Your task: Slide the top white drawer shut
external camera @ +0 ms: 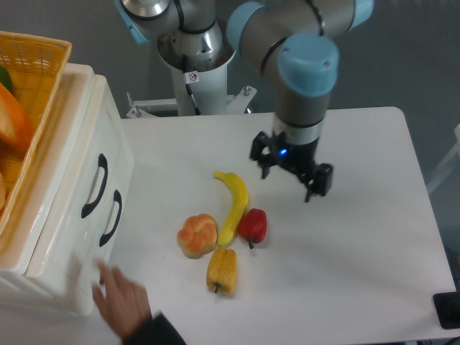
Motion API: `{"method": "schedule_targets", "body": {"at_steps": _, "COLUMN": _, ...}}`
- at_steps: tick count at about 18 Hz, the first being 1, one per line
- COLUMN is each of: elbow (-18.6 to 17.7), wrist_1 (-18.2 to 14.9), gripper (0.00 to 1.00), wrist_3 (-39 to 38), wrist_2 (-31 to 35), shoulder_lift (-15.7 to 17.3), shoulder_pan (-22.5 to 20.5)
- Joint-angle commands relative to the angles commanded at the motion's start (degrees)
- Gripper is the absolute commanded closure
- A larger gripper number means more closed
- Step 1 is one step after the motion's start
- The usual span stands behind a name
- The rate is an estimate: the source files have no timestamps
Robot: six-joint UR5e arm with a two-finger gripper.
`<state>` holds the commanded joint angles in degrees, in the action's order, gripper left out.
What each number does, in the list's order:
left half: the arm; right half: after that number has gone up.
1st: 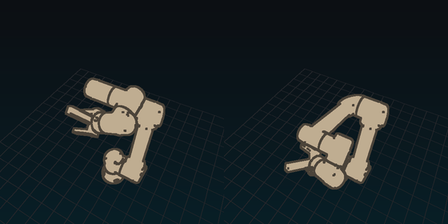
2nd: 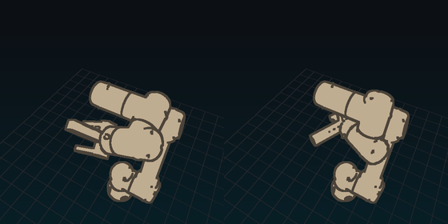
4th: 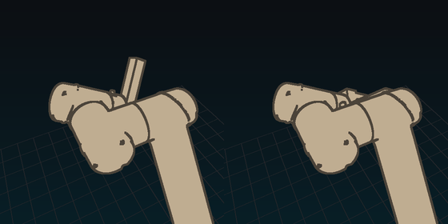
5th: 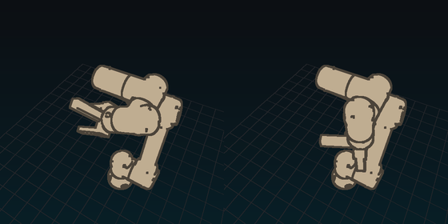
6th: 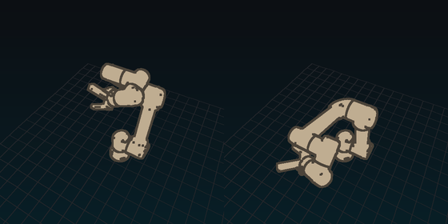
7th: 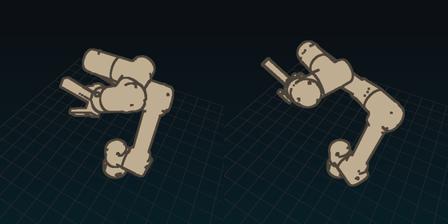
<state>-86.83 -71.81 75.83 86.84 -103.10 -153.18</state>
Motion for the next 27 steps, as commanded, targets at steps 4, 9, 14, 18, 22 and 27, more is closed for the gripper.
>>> {"method": "schedule_targets", "body": {"at_steps": 4, "elbow": 0.0, "wrist_1": -1.2, "gripper": 0.0, "wrist_3": 10.0, "wrist_2": -0.1, "shoulder_lift": 1.7, "shoulder_pan": -4.7}}
{"method": "schedule_targets", "body": {"at_steps": 9, "elbow": 0.1, "wrist_1": -6.2, "gripper": 0.0, "wrist_3": 27.0, "wrist_2": -0.5, "shoulder_lift": 3.5, "shoulder_pan": -12.5}}
{"method": "schedule_targets", "body": {"at_steps": 14, "elbow": 0.0, "wrist_1": -9.1, "gripper": 0.0, "wrist_3": 33.6, "wrist_2": -1.2, "shoulder_lift": 4.7, "shoulder_pan": -15.5}}
{"method": "schedule_targets", "body": {"at_steps": 18, "elbow": 0.1, "wrist_1": -12.2, "gripper": 0.0, "wrist_3": 41.5, "wrist_2": -3.1, "shoulder_lift": 4.8, "shoulder_pan": -18.0}}
{"method": "schedule_targets", "body": {"at_steps": 22, "elbow": -0.1, "wrist_1": -13.6, "gripper": 0.0, "wrist_3": 49.6, "wrist_2": -4.8, "shoulder_lift": 4.8, "shoulder_pan": -21.3}}
{"method": "schedule_targets", "body": {"at_steps": 27, "elbow": -0.1, "wrist_1": -13.5, "gripper": 0.0, "wrist_3": 49.6, "wrist_2": -5.1, "shoulder_lift": 5.2, "shoulder_pan": -20.8}}
